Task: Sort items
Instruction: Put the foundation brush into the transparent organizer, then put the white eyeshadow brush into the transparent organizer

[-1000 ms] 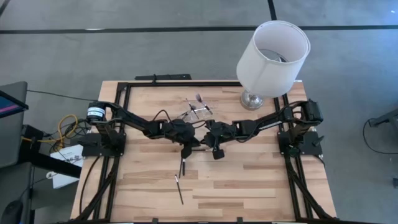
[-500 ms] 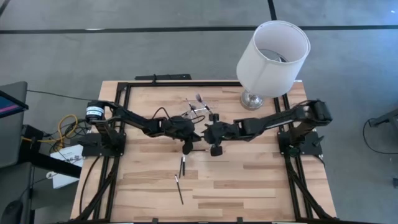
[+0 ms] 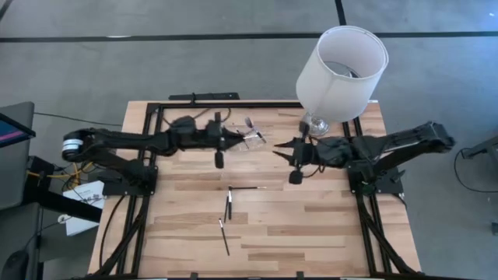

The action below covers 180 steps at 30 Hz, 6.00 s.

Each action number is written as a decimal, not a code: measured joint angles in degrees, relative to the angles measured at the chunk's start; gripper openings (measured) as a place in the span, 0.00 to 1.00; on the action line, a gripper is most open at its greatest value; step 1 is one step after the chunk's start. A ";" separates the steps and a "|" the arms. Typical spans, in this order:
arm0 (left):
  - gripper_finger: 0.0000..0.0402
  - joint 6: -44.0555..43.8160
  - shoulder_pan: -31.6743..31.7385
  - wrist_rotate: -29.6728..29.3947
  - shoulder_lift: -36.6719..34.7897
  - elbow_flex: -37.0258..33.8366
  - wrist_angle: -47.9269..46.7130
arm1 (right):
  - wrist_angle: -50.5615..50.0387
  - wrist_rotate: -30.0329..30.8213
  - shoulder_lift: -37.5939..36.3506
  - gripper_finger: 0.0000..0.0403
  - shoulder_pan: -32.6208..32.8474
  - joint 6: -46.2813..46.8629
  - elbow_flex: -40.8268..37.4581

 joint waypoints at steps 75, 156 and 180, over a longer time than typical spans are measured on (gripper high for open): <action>0.24 0.77 -2.51 4.00 3.09 -4.19 11.23 | 56.88 -31.51 22.31 0.06 -15.51 5.45 -9.88; 0.25 11.31 -6.88 -30.33 3.09 -4.16 5.44 | 40.39 -28.66 40.16 0.36 -6.29 8.29 -15.44; 0.25 7.65 -7.16 -27.34 3.09 -4.16 4.83 | 70.90 -32.32 58.51 0.13 -10.11 10.57 -19.36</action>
